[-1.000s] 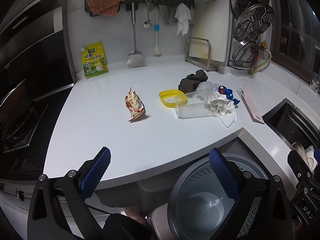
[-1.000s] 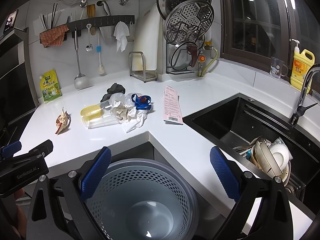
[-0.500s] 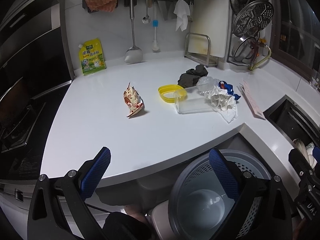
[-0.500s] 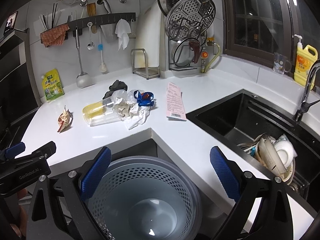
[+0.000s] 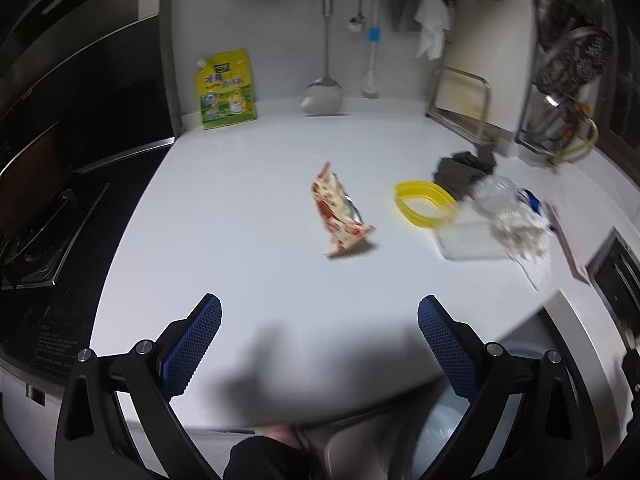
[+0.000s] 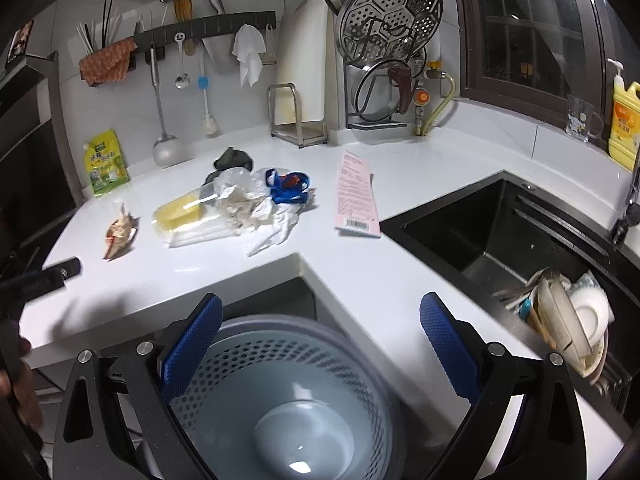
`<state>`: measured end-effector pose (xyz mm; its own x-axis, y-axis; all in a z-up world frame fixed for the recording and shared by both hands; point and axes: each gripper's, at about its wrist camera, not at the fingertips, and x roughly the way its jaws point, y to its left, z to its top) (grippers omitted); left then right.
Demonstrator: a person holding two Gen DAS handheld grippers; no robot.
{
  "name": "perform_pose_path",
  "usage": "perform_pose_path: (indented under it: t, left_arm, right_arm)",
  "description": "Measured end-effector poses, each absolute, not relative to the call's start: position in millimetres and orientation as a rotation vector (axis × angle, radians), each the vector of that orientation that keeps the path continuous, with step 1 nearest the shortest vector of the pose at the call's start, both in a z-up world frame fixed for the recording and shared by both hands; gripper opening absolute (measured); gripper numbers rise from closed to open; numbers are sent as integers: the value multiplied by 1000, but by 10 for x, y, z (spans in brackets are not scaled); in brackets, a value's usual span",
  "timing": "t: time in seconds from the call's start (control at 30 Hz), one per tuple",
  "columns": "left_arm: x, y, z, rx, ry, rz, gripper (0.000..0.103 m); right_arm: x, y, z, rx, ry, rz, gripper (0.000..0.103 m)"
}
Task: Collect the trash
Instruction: 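Grasp the snack wrapper with the left tool while the right grasps the pink receipt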
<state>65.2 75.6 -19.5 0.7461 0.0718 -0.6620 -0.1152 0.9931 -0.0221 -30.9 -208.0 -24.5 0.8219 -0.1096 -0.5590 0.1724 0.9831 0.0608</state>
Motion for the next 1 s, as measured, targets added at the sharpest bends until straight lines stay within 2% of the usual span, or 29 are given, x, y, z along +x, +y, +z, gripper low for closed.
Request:
perform_pose_path:
  t: [0.5, 0.8, 0.83, 0.9, 1.0]
  left_arm:
    - [1805, 893, -326, -68, 825, 140, 97]
    - [2074, 824, -512, -25, 897, 148, 95]
    - [2082, 825, -520, -27, 898, 146, 93]
    - [2107, 840, -537, -36, 903, 138, 77]
    - [2131, 849, -564, -51, 912, 122, 67]
  right_arm:
    - [398, -2305, -170, 112, 591, -163, 94]
    - [837, -2495, -164, 77, 629, -221, 94]
    - [891, -2514, -169, 70, 637, -228, 94]
    - [1029, -2574, -191, 65, 666, -237, 94]
    - [1209, -2642, -232, 55, 699, -254, 94]
